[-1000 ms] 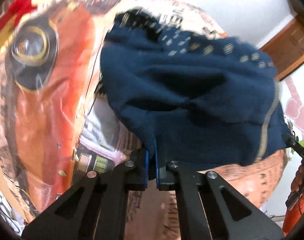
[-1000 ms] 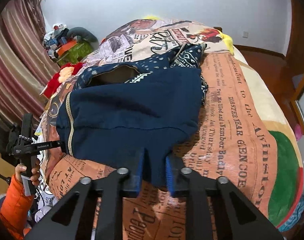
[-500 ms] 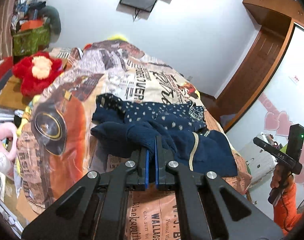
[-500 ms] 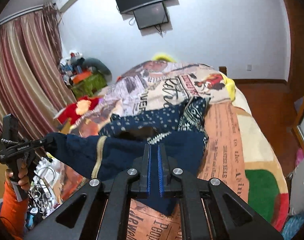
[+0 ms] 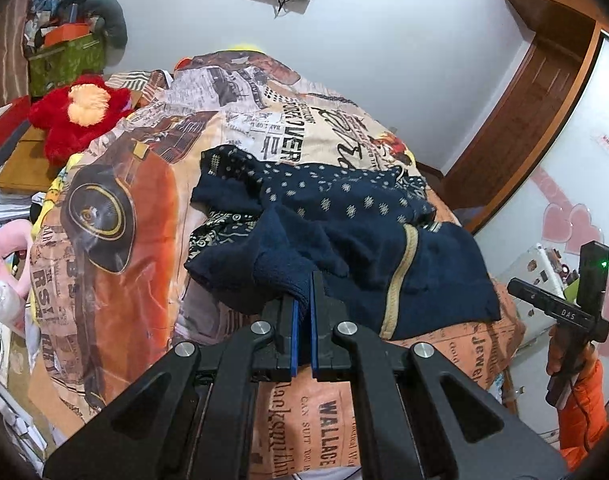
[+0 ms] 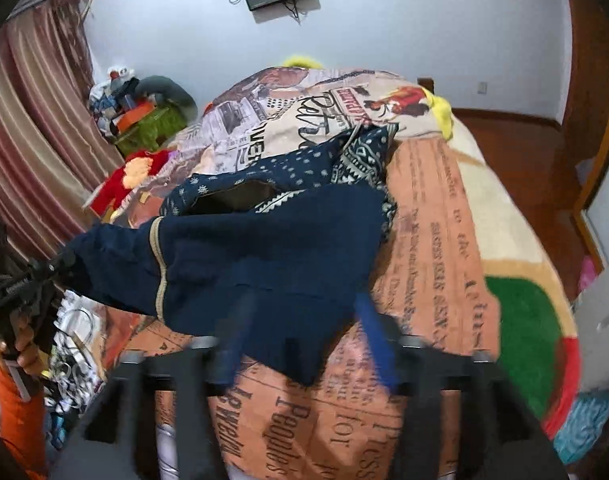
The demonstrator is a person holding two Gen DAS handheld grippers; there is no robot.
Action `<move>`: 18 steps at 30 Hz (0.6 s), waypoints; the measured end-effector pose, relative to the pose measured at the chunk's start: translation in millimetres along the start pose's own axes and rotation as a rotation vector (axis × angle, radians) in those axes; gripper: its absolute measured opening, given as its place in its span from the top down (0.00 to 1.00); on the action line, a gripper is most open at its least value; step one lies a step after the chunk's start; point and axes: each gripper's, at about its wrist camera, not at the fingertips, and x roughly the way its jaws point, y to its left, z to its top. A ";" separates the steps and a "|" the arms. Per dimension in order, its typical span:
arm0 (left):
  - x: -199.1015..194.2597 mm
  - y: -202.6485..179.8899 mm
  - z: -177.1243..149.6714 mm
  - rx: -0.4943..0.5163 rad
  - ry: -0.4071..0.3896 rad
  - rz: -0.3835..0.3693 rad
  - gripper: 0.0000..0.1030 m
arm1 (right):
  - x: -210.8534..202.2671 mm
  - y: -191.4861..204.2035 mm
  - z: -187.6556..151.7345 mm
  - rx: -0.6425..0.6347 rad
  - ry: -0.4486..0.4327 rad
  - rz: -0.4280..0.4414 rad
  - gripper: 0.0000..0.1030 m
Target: Fold large clothes
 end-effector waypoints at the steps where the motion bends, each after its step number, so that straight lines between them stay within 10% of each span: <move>1: 1.0 1.3 -2.2 -0.006 0.005 -0.005 0.97 | 1.2 0.5 -1.5 -0.007 0.002 -0.001 0.39; 11: 12.9 10.0 -15.7 -0.030 0.042 -0.002 0.97 | 37.4 5.6 -20.5 -0.034 0.045 -0.048 0.47; 18: 10.9 0.6 -13.2 -0.006 0.030 0.010 0.97 | 41.7 11.1 -17.3 -0.050 0.015 -0.028 0.94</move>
